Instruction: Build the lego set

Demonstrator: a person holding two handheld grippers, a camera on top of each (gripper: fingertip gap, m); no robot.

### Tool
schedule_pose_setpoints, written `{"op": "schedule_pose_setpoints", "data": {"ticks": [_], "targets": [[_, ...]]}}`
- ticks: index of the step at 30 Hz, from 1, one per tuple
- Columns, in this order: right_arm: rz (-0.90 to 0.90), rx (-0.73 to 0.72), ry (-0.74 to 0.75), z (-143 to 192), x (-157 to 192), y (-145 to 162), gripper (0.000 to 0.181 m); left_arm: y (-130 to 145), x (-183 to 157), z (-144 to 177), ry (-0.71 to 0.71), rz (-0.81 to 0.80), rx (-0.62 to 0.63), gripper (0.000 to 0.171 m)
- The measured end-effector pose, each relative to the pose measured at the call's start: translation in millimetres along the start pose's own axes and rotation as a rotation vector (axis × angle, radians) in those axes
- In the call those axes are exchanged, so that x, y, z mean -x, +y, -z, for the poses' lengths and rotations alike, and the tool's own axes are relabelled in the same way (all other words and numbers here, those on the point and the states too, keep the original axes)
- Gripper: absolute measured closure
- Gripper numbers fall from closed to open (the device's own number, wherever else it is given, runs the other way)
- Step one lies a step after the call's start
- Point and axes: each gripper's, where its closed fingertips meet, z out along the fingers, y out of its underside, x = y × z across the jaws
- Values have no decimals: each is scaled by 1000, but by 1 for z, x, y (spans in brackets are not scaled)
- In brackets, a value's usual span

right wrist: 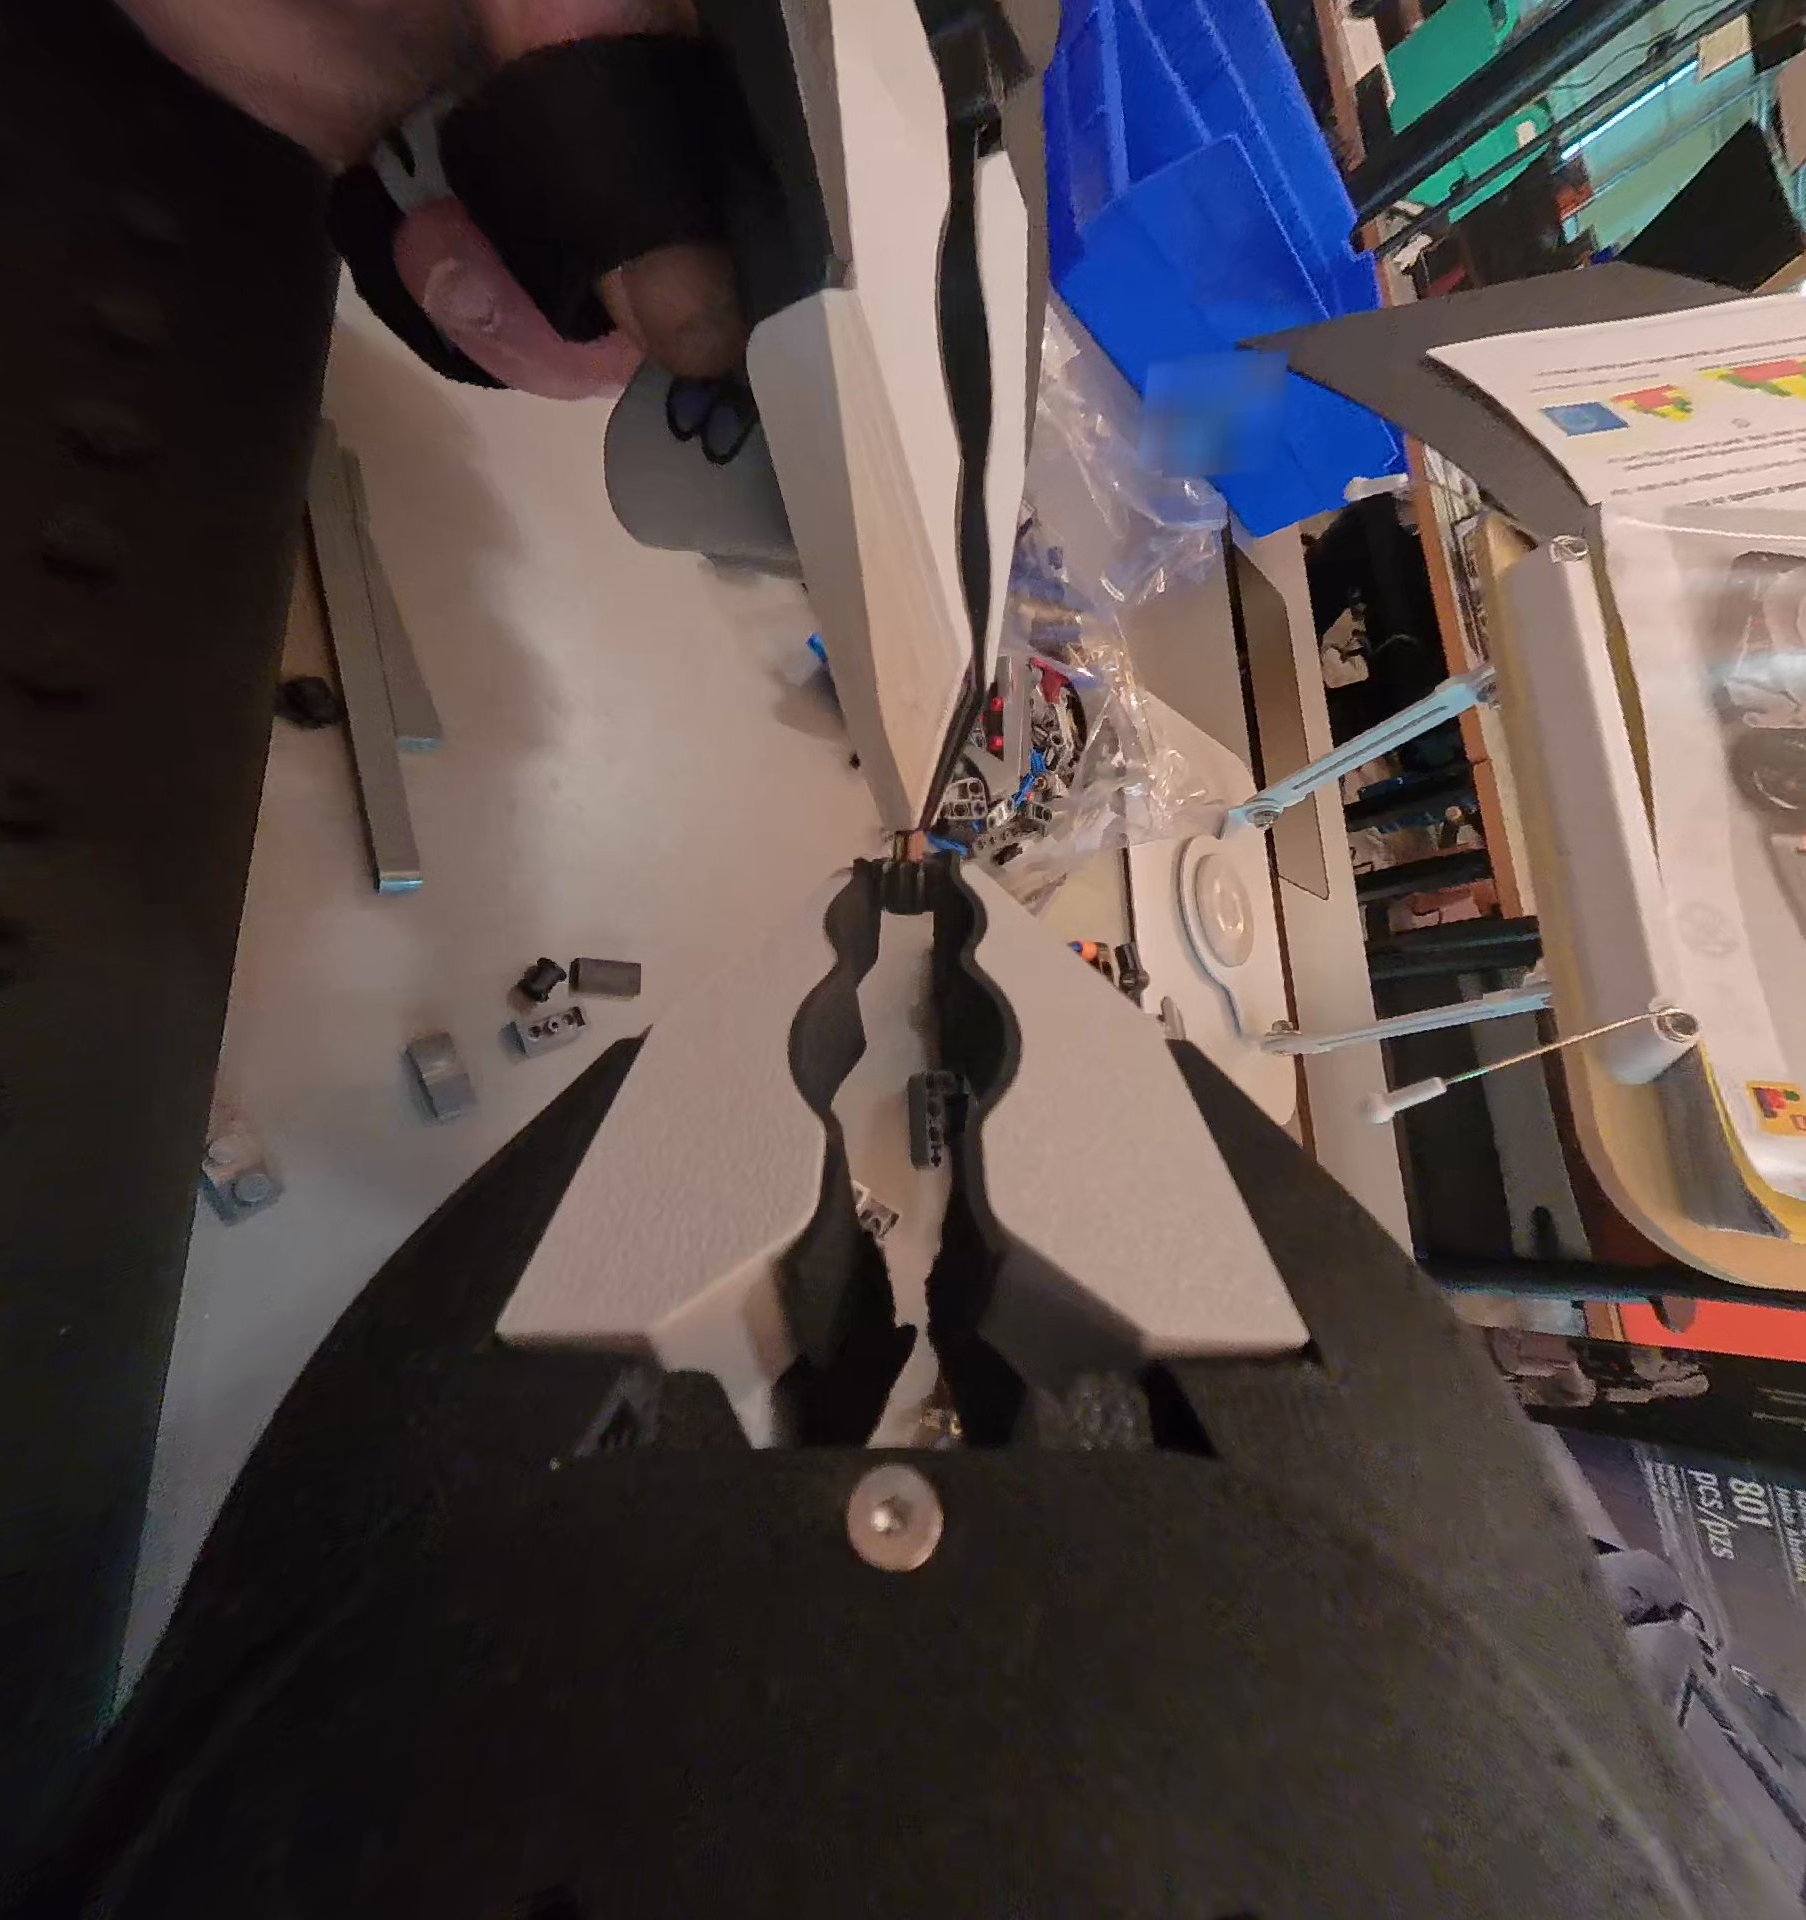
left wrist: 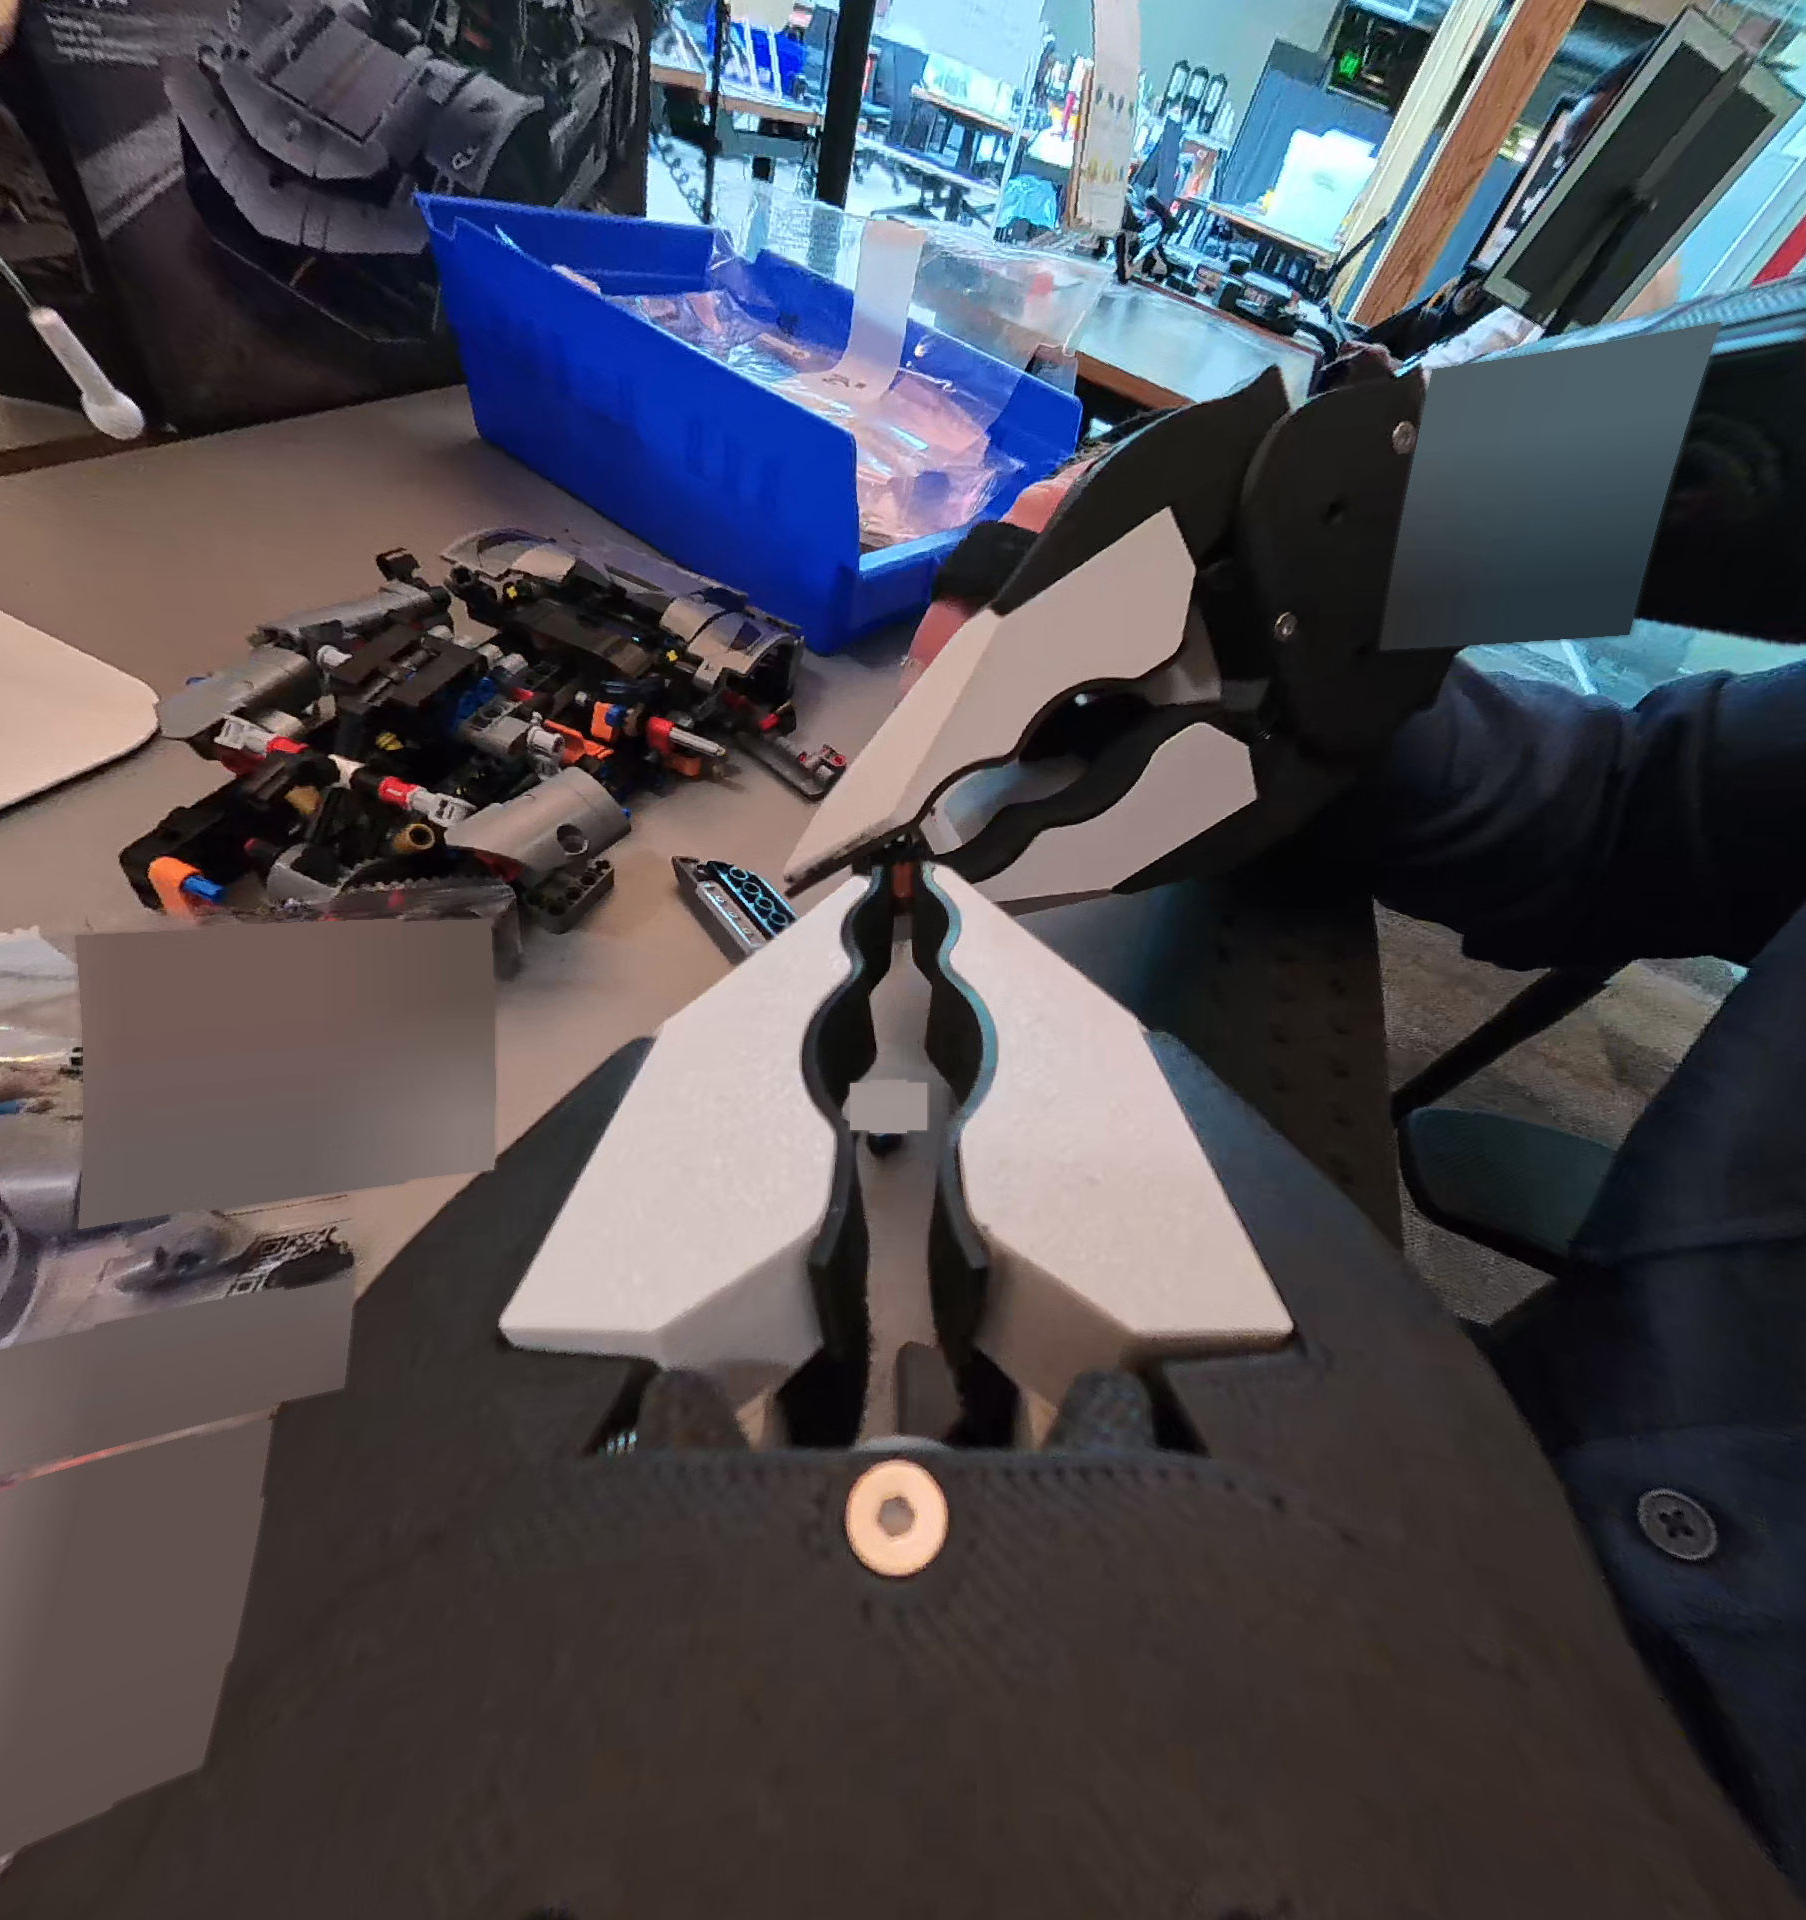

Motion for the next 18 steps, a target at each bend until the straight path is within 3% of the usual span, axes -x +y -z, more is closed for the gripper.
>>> {"op": "schedule_pose_setpoints", "data": {"ticks": [9, 10, 11, 12, 13, 15, 17, 18], "targets": [[16, -1, -20, 5, 1, 6, 172, -2, -5, 3, 64, 46, -35, 171], [24, 67, -2, 5, -4, 24, 173, -6, 0, 9, 62, 68, -69, 171], [0, 103, -1, 8, -8, 42, 172, -24, 12, 33, 65, 126, -183, 171], [-61, 65, -16, 14, -12, 42, 173, -33, 30, 59, 32, 160, -264, 171], [-81, 6, -6, 19, -17, 28, 174, -26, 41, 68, -21, 153, -241, 171], [-79, -47, 14, 17, -21, 6, 173, -8, 24, 43, 41, 147, -134, 171], [-122, -82, -27, 16, -14, 8, 172, 0, 20, 28, -4, 47, -54, 171], [-182, -98, -60, 16, -14, 12, 171, -5, 21, 29, -4, 42, -78, 171]]}}
